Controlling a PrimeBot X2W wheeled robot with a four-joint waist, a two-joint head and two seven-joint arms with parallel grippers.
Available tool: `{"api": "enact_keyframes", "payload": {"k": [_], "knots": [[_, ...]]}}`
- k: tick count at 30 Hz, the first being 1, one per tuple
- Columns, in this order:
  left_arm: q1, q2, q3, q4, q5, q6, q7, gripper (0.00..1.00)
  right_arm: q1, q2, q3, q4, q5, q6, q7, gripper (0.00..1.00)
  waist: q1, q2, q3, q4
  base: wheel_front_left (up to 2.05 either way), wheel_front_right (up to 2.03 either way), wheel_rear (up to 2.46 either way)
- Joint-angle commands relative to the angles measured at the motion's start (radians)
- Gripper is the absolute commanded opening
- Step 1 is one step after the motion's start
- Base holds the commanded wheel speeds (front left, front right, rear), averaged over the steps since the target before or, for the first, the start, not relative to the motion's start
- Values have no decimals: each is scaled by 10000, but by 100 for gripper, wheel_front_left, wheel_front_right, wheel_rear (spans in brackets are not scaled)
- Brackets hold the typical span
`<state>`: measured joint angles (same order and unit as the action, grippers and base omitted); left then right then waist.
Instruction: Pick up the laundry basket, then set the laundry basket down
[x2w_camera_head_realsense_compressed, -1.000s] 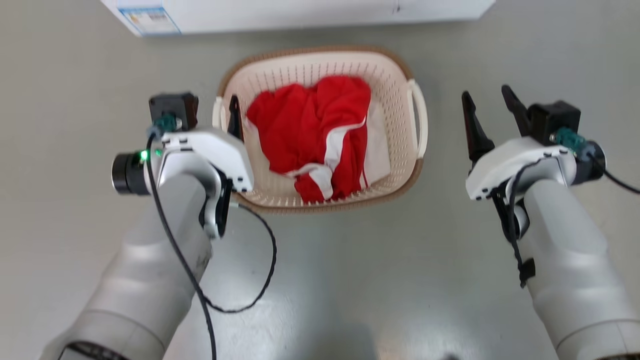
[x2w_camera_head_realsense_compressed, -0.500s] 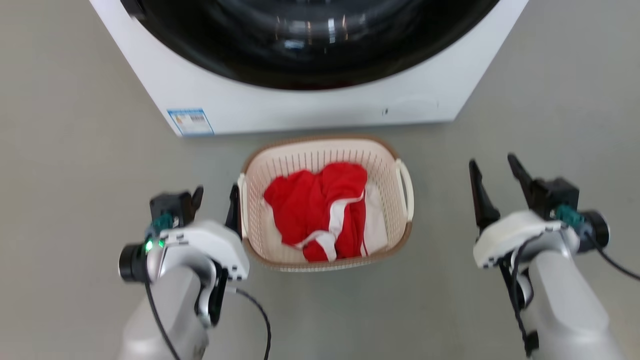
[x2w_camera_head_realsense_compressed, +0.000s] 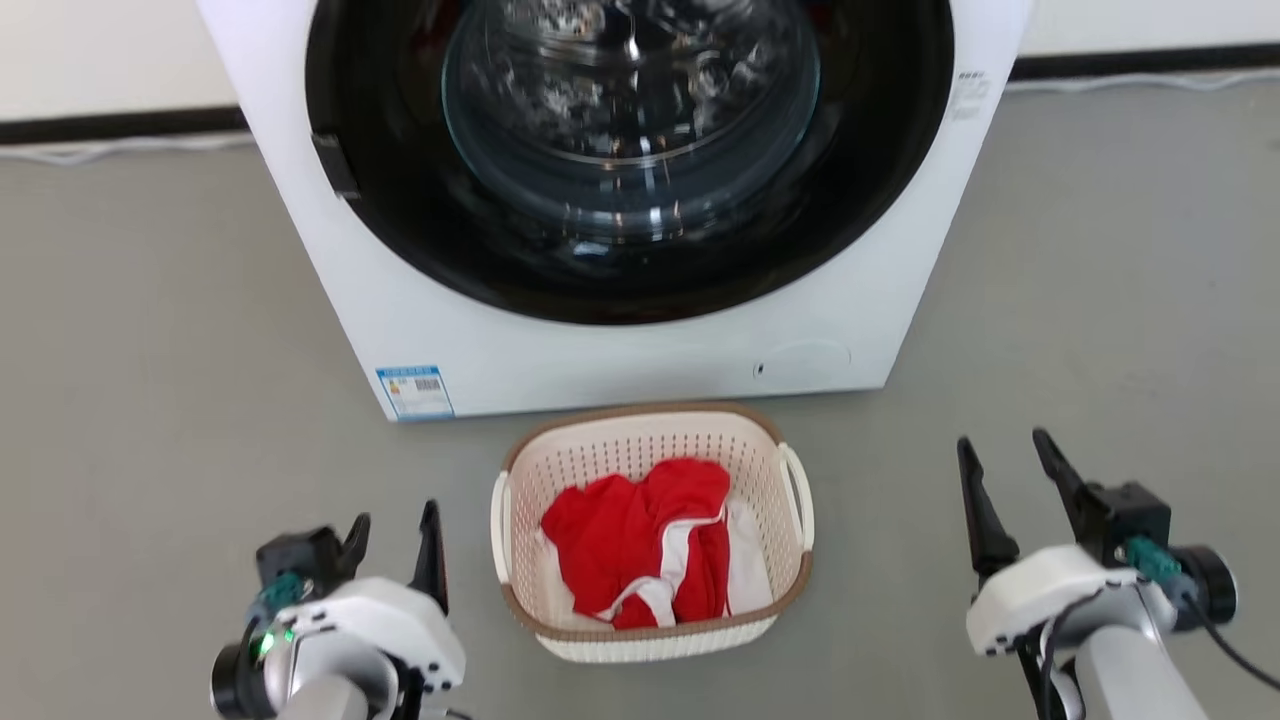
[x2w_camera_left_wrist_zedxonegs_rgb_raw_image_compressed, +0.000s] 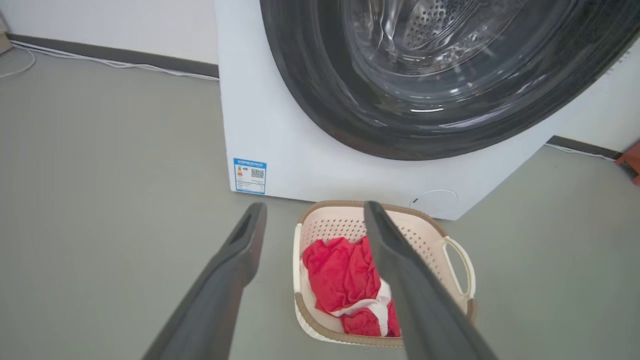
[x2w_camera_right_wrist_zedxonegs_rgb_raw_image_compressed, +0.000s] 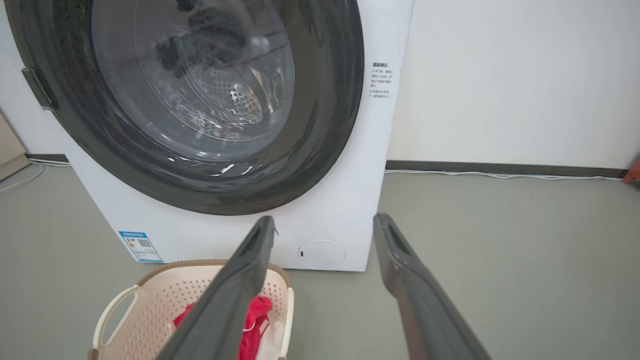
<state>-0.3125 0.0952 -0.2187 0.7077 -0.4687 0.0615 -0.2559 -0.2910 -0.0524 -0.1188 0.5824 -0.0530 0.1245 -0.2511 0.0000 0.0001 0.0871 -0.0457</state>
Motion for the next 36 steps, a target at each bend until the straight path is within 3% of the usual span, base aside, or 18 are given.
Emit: {"api": "enact_keyframes", "payload": {"k": [1,18,30,31,36], "knots": [[165,105,523,-354,189,-75,-59,100,178,22,224,-374,-106,62,-107,100,0,-1,-329,-31,0,0,0],[1629,-213,1780,-1381,785,-352,-59,100,1392,22,44,-1172,66,62,-107,100,0,-1,-1014,-28,0,0,0],[1772,-347,2041,-1538,1031,-583,-59,100,1534,22,-22,-1254,91,62,-107,100,0,-1,-1009,53,0,0,0],[2014,-399,1732,-1273,958,-574,2,0,1690,42,-271,-951,35,0,0,0,0,-1,-1008,53,0,0,0],[2188,-483,1760,-902,838,-586,64,0,1854,105,-322,-522,170,-9,91,0,0,-1,-1006,60,0,0,0]]}}
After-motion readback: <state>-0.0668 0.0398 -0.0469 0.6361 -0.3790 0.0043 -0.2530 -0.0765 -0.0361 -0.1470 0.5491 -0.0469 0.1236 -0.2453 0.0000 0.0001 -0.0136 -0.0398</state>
